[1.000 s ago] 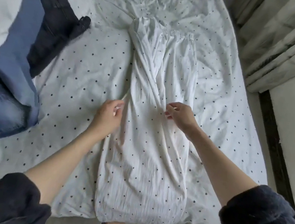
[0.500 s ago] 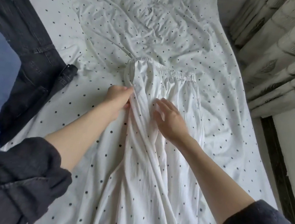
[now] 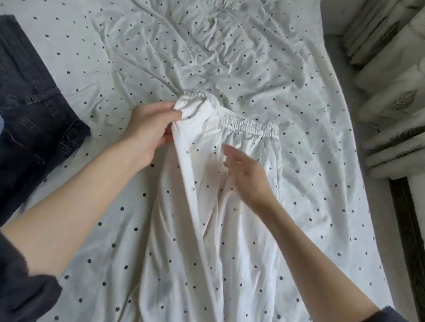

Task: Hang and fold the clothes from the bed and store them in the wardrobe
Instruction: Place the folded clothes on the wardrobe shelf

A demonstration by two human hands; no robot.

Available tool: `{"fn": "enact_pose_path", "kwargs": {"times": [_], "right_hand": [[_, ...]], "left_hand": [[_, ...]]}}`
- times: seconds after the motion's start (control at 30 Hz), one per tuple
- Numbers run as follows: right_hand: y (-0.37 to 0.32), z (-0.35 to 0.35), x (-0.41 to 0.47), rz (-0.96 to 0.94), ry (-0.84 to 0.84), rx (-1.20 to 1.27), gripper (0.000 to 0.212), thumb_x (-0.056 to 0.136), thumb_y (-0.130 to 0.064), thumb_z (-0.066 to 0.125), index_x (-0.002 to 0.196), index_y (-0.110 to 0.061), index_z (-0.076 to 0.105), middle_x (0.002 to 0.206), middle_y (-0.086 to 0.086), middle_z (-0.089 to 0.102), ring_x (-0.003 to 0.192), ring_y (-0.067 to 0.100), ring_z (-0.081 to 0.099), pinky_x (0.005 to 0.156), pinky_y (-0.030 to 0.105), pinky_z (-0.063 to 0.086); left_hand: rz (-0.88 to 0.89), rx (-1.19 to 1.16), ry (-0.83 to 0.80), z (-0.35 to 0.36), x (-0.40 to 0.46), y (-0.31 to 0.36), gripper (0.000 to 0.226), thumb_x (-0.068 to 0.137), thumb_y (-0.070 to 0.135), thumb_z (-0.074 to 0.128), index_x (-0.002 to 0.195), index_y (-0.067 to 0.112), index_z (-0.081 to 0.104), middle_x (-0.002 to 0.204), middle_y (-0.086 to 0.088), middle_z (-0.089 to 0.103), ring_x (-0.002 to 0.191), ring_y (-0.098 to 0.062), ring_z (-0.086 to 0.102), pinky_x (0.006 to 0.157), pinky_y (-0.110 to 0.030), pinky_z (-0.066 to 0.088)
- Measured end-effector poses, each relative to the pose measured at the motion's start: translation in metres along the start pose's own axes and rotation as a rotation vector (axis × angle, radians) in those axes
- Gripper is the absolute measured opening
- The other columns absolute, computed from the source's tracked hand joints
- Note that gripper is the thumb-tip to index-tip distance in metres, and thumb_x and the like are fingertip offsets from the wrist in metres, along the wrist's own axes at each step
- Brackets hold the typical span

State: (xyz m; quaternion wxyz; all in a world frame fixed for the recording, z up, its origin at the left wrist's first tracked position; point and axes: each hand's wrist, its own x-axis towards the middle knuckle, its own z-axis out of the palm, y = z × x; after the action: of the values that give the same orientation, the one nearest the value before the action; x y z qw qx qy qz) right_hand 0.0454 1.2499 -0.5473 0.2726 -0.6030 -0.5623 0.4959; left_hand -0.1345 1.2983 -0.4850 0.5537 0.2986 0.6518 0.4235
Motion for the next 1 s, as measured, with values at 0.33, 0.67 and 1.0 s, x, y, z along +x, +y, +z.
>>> {"fn": "enact_pose_path", "kwargs": {"times": [0.33,0.67,1.0], "right_hand": [[0.037,-0.082,-0.021,0.48,0.037,0.661,0.051,0.098,-0.049,0.035,0.089,-0.012,0.069,0.072,-0.002,0.067,0.06,0.011,0.061,0.059,0.025,0.049],[0.037,-0.071,-0.026,0.593,0.122,0.403,0.023,0.087,-0.015,0.065,0.105,-0.001,0.061,0.1,0.011,0.067,0.081,0.022,0.065,0.08,0.039,0.054],[0.045,-0.067,-0.042,0.66,0.211,0.388,0.027,0.092,-0.01,0.055,0.108,0.012,0.059,0.09,0.016,0.06,0.072,0.023,0.059,0.067,0.033,0.053]], "left_hand": [[0.229,0.613,-0.447,0.13,-0.008,-0.018,0.038,0.093,0.007,0.051,0.131,0.008,0.053,0.114,-0.008,0.064,0.1,-0.021,0.061,0.089,-0.034,0.052],[0.184,1.07,-0.252,0.026,-0.003,-0.075,0.046,0.084,0.031,0.067,0.126,0.015,0.056,0.127,-0.008,0.054,0.118,-0.024,0.051,0.102,-0.04,0.04],[-0.168,0.629,-0.204,0.002,-0.007,-0.071,0.004,0.089,0.011,0.063,0.093,0.01,0.065,0.079,-0.007,0.056,0.063,-0.015,0.044,0.061,-0.024,0.036]]}}
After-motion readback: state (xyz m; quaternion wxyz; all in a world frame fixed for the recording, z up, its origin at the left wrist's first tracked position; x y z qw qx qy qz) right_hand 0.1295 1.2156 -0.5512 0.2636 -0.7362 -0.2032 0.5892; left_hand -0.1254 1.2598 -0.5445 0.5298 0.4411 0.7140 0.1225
